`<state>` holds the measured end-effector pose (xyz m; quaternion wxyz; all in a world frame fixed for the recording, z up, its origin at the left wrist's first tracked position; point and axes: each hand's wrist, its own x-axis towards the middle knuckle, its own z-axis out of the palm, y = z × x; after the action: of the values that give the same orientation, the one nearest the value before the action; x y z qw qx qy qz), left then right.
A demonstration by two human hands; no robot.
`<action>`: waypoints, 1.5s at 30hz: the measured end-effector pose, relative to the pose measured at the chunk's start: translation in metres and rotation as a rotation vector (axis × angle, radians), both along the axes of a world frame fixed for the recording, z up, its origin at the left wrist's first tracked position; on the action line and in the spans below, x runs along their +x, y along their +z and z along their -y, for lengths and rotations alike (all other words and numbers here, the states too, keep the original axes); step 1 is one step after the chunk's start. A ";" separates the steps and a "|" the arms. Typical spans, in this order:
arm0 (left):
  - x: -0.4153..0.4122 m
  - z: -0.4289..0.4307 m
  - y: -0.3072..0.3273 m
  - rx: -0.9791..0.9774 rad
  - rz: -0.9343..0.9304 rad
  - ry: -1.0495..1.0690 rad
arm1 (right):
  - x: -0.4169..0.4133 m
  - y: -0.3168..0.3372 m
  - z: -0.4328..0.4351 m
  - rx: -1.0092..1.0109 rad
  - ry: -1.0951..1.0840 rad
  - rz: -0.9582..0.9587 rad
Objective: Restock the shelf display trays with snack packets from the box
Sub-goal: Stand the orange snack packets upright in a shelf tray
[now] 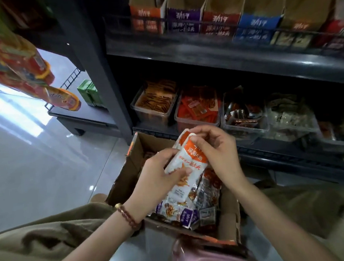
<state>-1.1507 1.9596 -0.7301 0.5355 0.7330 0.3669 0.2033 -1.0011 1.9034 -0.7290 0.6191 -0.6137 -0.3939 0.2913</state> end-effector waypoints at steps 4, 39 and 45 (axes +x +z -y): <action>0.003 -0.008 0.017 -0.017 0.121 0.012 | 0.007 0.008 -0.005 -0.150 0.036 0.218; 0.073 -0.129 0.134 0.396 0.411 0.164 | 0.065 0.173 -0.110 0.187 0.139 0.334; 0.092 -0.182 0.096 0.899 -0.024 0.243 | 0.095 0.189 -0.173 0.493 -0.156 0.695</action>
<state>-1.0584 2.1419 -0.6344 0.1328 0.8463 0.3319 0.3950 -0.9064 2.0769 -0.5402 0.5981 -0.5370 -0.5890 -0.0831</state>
